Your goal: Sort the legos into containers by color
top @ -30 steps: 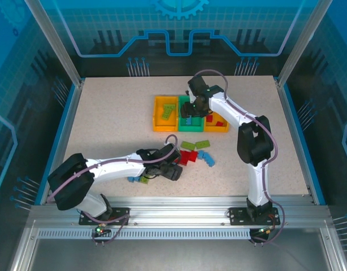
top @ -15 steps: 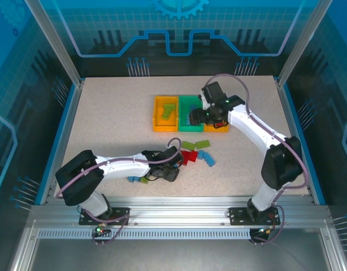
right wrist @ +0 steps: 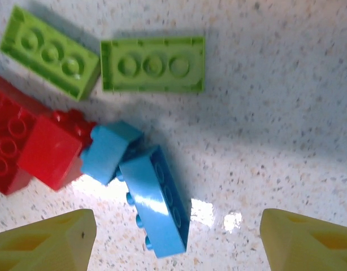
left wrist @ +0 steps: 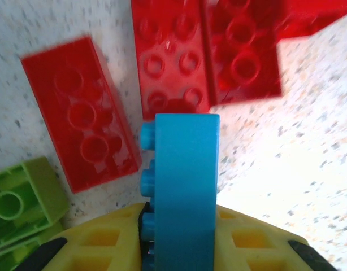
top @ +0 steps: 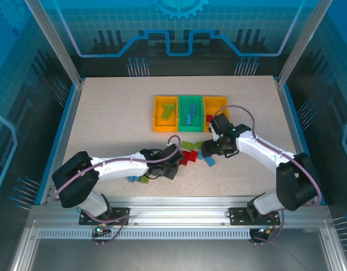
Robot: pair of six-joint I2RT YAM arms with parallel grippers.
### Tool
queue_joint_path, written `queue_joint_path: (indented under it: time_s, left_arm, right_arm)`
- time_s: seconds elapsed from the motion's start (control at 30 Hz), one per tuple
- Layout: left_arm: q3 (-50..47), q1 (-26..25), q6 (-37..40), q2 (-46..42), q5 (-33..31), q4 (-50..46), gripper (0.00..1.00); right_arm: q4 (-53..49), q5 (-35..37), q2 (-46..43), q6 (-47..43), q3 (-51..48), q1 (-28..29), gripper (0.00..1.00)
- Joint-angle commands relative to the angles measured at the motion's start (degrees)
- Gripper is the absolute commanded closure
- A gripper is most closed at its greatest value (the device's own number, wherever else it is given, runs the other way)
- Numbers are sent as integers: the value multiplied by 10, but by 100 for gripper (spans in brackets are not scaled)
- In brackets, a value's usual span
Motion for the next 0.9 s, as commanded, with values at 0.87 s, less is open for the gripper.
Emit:
queue_joint_path:
  time_s: [0.87]
  left_arm:
    - [515, 189, 12, 319, 108, -68, 73]
  right_arm:
    - [47, 28, 58, 24, -64, 58, 48]
